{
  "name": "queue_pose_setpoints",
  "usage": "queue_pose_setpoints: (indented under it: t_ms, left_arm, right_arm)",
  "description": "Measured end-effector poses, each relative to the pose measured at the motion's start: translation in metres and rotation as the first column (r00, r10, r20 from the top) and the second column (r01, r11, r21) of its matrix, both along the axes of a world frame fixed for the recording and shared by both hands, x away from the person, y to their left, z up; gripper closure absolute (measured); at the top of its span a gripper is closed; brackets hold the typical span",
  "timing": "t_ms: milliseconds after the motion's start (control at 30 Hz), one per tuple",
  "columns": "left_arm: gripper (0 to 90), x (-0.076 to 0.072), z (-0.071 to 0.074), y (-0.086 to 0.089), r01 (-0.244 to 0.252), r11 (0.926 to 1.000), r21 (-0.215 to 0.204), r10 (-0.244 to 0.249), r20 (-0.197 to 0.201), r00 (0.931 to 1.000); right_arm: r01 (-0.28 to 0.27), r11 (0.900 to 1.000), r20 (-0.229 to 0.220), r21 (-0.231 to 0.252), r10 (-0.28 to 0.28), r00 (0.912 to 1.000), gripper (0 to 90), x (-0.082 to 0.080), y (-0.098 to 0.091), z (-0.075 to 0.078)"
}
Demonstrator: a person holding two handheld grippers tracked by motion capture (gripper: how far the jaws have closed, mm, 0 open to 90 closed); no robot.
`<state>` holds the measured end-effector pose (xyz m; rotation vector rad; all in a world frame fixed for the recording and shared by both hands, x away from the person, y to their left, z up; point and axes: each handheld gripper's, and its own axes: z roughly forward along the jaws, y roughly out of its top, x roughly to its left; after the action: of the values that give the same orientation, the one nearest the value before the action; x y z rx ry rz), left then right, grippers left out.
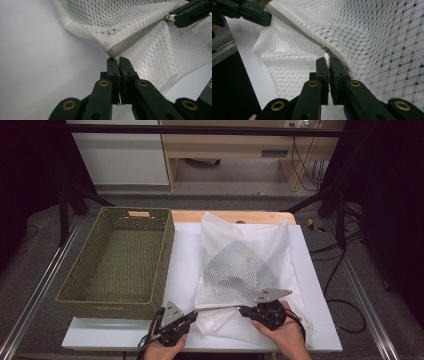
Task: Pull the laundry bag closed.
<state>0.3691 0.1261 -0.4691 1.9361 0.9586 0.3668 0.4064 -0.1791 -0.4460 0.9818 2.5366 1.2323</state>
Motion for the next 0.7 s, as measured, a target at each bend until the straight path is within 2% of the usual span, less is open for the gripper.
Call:
queue_pose_setpoints:
  t_ms: [233,467,700]
  left_arm:
    - [88.2,-0.003,-0.003,-0.006,0.019,0.9998,0.004,-0.019,-0.001,0.9998]
    - [88.3,-0.002,-0.001,-0.001,-0.012,0.9999,0.004,0.012,0.004,0.9999]
    - [88.3,-0.001,-0.001,0.002,-0.021,0.9998,0.003,0.021,0.008,0.9997]
  right_arm:
    - [0.015,0.9999,0.01,-0.007,-0.015,0.9998,86.7,0.0,-0.007,0.0]
    - [0.016,0.9997,0.007,-0.02,-0.016,0.9999,86.7,0.0,-0.009,0.002]
    - [0.027,0.9991,0.002,-0.033,-0.027,0.9996,86.8,-0.001,-0.013,0.005]
